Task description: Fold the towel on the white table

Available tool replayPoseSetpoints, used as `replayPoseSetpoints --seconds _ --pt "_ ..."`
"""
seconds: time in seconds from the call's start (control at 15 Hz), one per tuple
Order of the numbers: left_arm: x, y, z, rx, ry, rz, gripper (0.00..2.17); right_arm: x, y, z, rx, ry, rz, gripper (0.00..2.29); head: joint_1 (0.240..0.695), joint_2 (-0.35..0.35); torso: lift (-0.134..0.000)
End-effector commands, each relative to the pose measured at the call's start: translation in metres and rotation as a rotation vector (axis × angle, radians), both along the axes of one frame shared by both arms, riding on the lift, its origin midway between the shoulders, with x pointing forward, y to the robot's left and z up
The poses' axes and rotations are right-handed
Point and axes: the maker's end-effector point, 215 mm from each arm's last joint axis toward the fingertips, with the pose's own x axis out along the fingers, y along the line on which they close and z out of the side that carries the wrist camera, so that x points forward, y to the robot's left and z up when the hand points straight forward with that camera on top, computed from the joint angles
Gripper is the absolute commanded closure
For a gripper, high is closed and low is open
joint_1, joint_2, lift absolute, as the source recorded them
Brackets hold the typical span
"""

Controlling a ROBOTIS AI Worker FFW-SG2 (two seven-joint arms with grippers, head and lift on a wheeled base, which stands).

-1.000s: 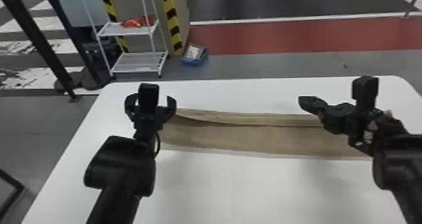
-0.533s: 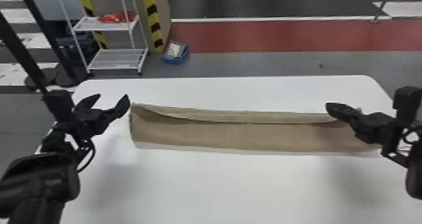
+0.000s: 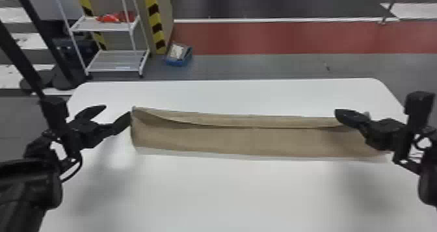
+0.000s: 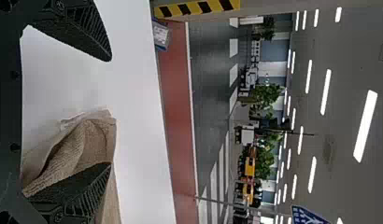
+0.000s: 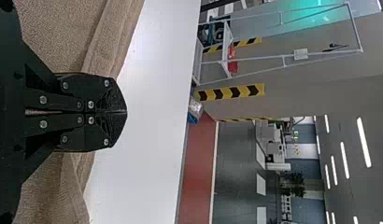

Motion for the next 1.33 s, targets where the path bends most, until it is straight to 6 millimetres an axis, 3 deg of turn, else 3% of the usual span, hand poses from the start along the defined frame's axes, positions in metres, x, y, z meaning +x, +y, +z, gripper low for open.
replayPoseSetpoints --seconds 0.0,0.27,0.4,0.6,0.93,1.27 --pt "0.003 -0.019 -0.011 0.043 0.02 -0.021 0.1 0.001 0.003 0.001 0.006 0.001 0.005 1.95 0.695 0.031 -0.123" --pt "0.015 -0.055 -0.011 0.054 0.019 -0.055 0.19 0.0 -0.001 0.0 0.015 0.0 0.005 1.95 0.695 0.011 -0.123" --pt "0.024 -0.055 -0.018 0.061 0.029 -0.035 0.21 -0.001 0.0 0.001 0.015 -0.007 0.011 1.95 0.695 -0.01 -0.123" --pt "0.032 -0.045 -0.016 0.061 0.003 -0.015 0.22 -0.002 -0.005 0.003 0.009 -0.013 0.019 1.95 0.695 -0.017 -0.123" --pt "0.027 -0.008 -0.008 0.026 -0.002 0.02 0.22 -0.005 -0.016 -0.001 0.003 -0.016 0.015 1.95 0.695 -0.008 -0.123" --pt "0.029 -0.011 -0.012 -0.019 0.036 0.014 0.33 -0.004 -0.003 -0.006 -0.013 -0.012 0.036 1.95 0.695 0.015 -0.123"
